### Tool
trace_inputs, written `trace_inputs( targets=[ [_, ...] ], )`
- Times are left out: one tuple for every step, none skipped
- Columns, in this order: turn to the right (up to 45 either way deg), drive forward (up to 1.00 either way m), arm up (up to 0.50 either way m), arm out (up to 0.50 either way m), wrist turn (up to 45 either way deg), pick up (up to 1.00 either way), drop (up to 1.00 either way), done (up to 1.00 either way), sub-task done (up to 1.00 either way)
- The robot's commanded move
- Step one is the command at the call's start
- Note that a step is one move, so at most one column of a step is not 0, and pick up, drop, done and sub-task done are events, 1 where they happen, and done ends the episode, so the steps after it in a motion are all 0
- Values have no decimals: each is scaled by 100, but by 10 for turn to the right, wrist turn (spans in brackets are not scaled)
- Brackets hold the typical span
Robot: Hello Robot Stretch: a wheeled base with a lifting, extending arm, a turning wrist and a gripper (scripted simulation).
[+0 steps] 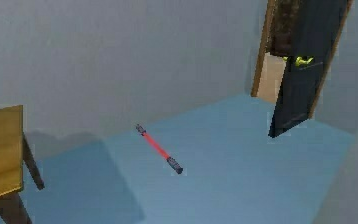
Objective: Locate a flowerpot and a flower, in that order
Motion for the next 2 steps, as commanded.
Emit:
trace_inputs(
  targets=[
    [0,35,0,0,0,0,0,0,0],
    [150,0,0,0,0,0,0,0,0]
  ],
)
